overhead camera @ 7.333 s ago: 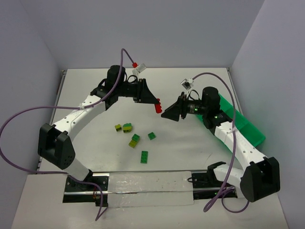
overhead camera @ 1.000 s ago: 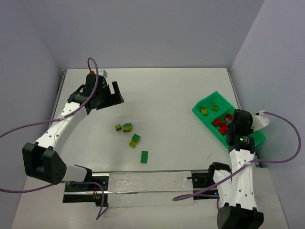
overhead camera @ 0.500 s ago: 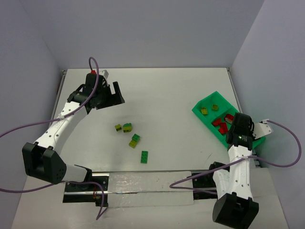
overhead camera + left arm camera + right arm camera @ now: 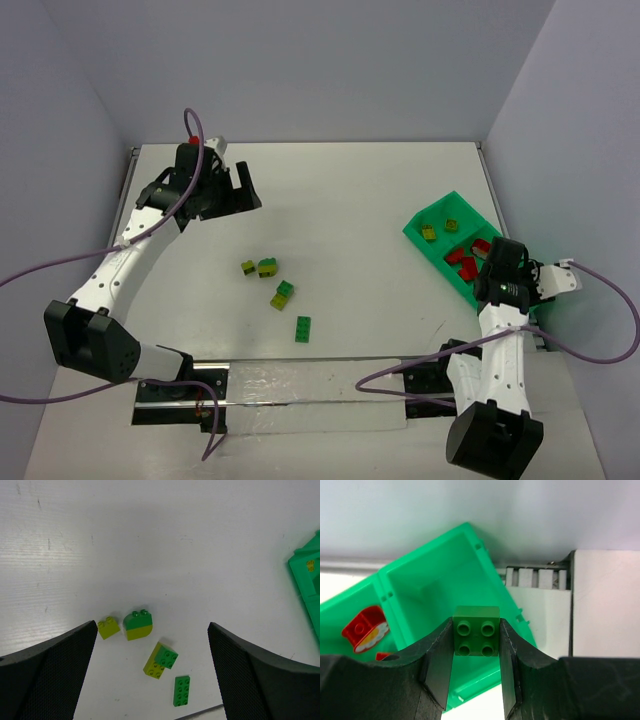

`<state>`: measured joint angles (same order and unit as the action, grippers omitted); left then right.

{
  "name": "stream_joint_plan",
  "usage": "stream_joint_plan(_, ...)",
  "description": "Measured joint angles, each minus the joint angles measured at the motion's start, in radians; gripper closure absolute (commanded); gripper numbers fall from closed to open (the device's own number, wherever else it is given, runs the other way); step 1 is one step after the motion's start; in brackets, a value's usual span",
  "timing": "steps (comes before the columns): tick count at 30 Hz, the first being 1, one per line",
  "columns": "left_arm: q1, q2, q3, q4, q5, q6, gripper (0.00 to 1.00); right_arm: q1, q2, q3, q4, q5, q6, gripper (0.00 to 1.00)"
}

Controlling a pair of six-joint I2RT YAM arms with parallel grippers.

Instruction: Sort the legos into containers by color

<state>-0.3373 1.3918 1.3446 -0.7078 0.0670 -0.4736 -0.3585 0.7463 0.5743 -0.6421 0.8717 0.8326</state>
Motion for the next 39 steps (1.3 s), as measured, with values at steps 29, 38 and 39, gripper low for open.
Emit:
stream_joint_plan(29,0.000,0.002,0.004,-0.023,-0.014,-0.025,0.01,0.278,0.001,0.095,0.222,-0.558,-0.318,0.23)
stream_joint_plan(38,0.001,-0.008,-0.005,-0.033,-0.046,-0.075,0.01,0.951,0.225,0.232,0.224,-0.688,-0.388,0.23)
stream_joint_plan(39,0.001,-0.015,-0.015,-0.033,-0.048,-0.081,0.01,1.012,0.256,0.232,0.224,-0.689,-0.392,0.23)
